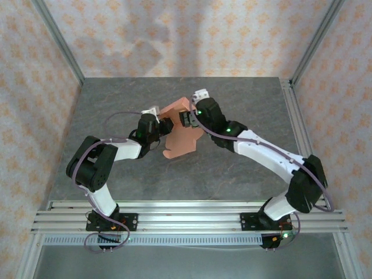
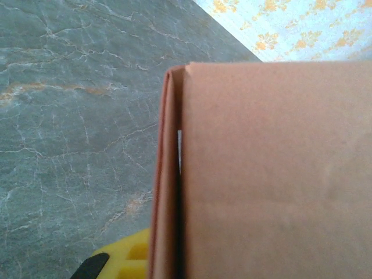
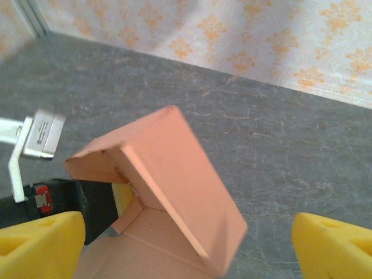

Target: Fold the paper box

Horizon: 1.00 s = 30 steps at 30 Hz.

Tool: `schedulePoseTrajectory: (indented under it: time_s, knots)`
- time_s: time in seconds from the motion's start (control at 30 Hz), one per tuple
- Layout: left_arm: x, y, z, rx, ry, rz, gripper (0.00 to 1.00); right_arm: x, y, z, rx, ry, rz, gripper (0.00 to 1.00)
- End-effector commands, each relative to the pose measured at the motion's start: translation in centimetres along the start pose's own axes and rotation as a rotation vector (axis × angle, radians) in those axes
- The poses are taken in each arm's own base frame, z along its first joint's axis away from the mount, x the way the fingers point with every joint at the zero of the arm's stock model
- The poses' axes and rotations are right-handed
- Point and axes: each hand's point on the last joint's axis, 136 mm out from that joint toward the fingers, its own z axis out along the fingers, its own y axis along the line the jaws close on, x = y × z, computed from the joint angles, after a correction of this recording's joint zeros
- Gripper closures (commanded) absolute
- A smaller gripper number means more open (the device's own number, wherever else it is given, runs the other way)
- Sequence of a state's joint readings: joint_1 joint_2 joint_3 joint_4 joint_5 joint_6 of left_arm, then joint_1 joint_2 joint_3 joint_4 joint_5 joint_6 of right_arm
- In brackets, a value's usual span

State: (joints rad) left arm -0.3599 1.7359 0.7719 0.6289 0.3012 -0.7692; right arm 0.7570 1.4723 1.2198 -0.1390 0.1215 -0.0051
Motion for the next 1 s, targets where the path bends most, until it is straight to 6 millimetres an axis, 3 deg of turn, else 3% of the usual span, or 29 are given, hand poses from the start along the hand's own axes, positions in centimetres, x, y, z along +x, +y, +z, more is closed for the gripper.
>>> schedulePoseTrajectory:
  time_s: [0.0, 0.17, 0.4, 0.5, 0.67, 0.97]
  knots:
    - [-1.6, -0.2, -0.1, 0.005, -0.073, -0.146, 1.0, -0.5, -0.3, -1.1, -0.054, -0.047, 0.138, 0.1]
    - [-2.0, 0.5, -0.8, -0.006, -0.121, -0.328, 1.0, 0.4, -1.5, -2.1, -0.054, -0.071, 0.204, 0.1]
    - [-0.8, 4.5, -2.4, -0.224, -0.155, -0.616, 1.0, -0.1, -1.2, -4.3, -0.139, -0.171, 0.292, 0.1]
    - [-0.7, 5.7, -3.4, -0.32, -0.187, -0.661, 1.0, 0.0, -0.7, -4.4, -0.13, -0.197, 0.288, 0.1]
    - [-0.8, 6.5, -4.8, -0.391, -0.233, -0.741, 1.0, 1.5, 0.7, -2.7, -0.054, -0.176, 0.277, 0.1]
    - [-0.8, 6.7, -5.6, -0.428, -0.257, -0.797, 1.0, 4.0, 5.1, 1.2, -0.025, -0.121, 0.325, 0.16]
